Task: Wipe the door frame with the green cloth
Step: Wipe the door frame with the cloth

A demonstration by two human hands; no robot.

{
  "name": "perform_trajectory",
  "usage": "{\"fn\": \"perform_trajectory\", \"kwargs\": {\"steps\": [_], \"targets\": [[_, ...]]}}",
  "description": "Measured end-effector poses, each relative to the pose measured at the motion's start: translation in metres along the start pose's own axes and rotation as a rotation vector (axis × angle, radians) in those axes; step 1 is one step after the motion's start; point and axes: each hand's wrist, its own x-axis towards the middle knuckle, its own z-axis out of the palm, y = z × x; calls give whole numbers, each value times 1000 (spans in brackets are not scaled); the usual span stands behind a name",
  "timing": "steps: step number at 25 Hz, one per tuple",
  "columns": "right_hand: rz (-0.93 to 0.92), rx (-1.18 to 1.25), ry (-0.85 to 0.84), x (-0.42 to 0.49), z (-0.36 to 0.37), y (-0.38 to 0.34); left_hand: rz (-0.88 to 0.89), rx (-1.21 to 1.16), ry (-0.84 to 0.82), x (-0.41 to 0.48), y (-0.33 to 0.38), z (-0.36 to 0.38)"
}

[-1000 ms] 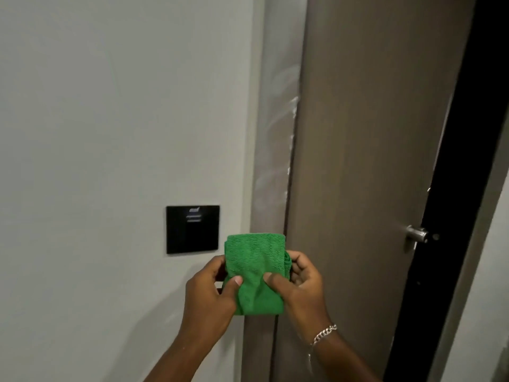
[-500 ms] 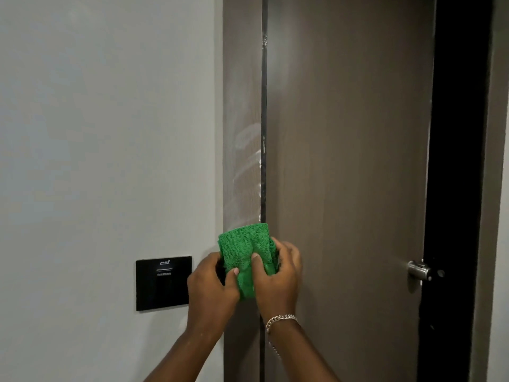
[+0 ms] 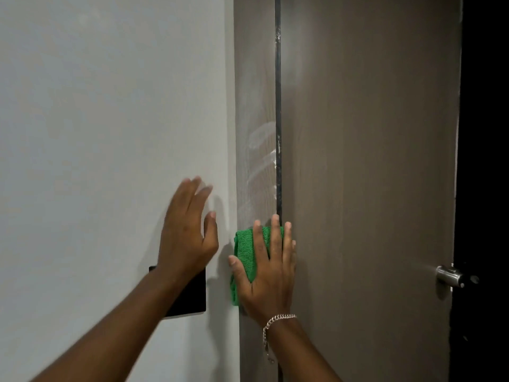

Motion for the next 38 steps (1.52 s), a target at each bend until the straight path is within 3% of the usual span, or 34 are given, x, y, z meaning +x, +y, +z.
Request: {"fn": "perform_trajectory", "kwargs": {"steps": [4, 7, 11, 15, 20, 24, 29, 34, 38], "targets": [[-234, -133, 65, -16, 11, 18, 170, 528, -116, 41, -31, 5], [-301, -108, 110, -21, 11, 29, 201, 658, -52, 42, -38, 15], [-53, -36, 237, 20, 12, 1, 215, 661, -8, 44, -41, 18], [-288, -85, 176, 1, 8, 17, 194, 654, 9, 45, -37, 18], [-88, -33, 263, 44, 5, -5, 113, 634, 75, 60, -28, 21], [-328, -89, 195, 26, 5, 10, 160, 615, 77, 85, -28, 16], [-128, -76, 246, 63, 1, -7, 167, 629, 81, 88, -27, 16], [-386, -136, 149, 42, 0, 8, 178, 630, 69, 92, -28, 15], [-150, -105, 233, 79, -4, -9, 201, 632, 71, 94, -29, 13]]}}
